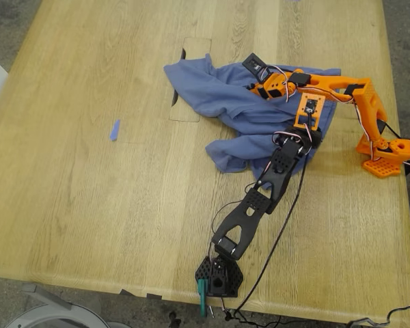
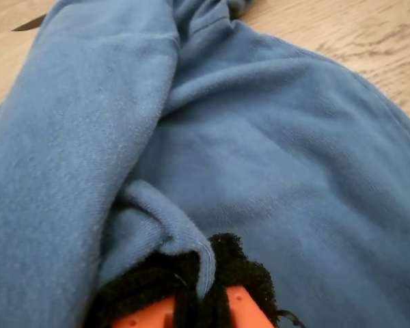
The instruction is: Fold a T-shirt
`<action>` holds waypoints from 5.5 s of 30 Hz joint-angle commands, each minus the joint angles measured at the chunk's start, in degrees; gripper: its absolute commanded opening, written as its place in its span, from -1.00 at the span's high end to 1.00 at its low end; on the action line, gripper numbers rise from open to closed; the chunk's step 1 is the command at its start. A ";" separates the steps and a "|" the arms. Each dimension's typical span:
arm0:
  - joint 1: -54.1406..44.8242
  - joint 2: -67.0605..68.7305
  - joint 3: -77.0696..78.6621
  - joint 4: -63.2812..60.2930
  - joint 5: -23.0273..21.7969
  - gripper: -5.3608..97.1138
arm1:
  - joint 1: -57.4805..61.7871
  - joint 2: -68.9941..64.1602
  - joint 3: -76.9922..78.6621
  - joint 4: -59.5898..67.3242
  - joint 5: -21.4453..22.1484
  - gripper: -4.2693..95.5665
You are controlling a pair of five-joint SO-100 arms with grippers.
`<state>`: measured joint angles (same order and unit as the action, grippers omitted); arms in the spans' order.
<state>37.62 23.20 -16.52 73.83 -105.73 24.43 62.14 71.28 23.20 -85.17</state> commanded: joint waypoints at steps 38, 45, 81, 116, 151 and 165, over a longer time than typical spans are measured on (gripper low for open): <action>0.88 -8.35 -2.46 -1.05 3.96 -0.21 | 1.85 11.95 10.28 -2.81 0.44 0.92; 5.98 -9.84 -2.64 1.41 4.48 -0.21 | 1.49 12.22 10.46 -2.64 0.44 0.92; -5.01 -18.63 -2.37 4.22 19.51 -0.28 | 0.62 15.29 14.33 -2.99 0.26 0.92; -9.32 -20.83 -2.29 2.90 19.34 0.90 | -0.44 15.64 12.30 -2.11 0.18 0.92; -19.78 9.32 -2.29 16.70 15.82 0.90 | -5.10 33.22 21.36 -5.19 0.18 0.92; -21.36 20.30 -2.29 20.21 16.17 0.90 | -6.86 38.32 21.09 -6.68 0.00 0.92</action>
<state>17.49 29.09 -17.14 93.96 -89.56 18.02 95.36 93.25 18.19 -84.90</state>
